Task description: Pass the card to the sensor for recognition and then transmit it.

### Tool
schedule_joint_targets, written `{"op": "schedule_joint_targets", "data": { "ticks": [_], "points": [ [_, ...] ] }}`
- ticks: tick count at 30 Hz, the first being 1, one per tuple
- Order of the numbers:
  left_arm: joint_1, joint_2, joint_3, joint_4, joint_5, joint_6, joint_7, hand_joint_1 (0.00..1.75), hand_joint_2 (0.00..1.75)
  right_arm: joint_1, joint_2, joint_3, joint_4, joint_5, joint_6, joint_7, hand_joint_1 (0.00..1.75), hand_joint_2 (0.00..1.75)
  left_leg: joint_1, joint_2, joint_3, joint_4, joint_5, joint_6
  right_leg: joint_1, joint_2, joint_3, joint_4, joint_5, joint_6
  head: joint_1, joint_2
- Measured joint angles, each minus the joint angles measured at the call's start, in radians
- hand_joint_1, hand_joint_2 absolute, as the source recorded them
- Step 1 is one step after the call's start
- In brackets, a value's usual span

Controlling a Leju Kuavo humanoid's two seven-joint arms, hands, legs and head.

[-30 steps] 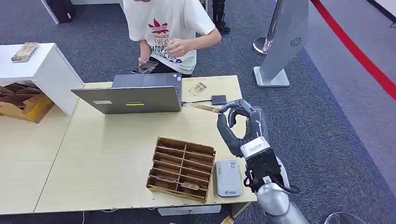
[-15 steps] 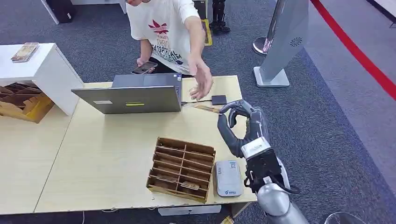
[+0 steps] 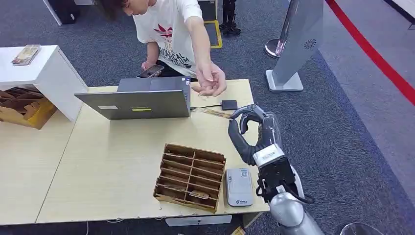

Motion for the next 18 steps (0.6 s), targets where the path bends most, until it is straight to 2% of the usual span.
{"op": "schedule_joint_targets", "data": {
  "ticks": [8, 18],
  "points": [
    [-0.004, 0.001, 0.000, 0.000, -0.002, 0.000, 0.000, 0.00, 0.00, -0.047, 0.000, 0.002, 0.016, -0.011, 0.014, 0.008, 1.75, 1.75, 0.000, 0.000, 0.000, 0.000, 0.000, 0.000, 0.000, 0.000, 0.000, 0.000, 0.000, 0.000, 0.000, 0.000],
    [-0.020, 0.006, 0.000, 0.000, -0.018, -0.004, 0.003, 0.00, 0.00, -0.250, 0.054, 0.026, 0.221, 0.042, 0.062, 0.081, 1.75, 1.75, 0.000, 0.000, 0.000, 0.000, 0.002, 0.000, 0.000, -0.001, 0.000, 0.001, 0.001, 0.000, 0.000, 0.000]
  ]
}}
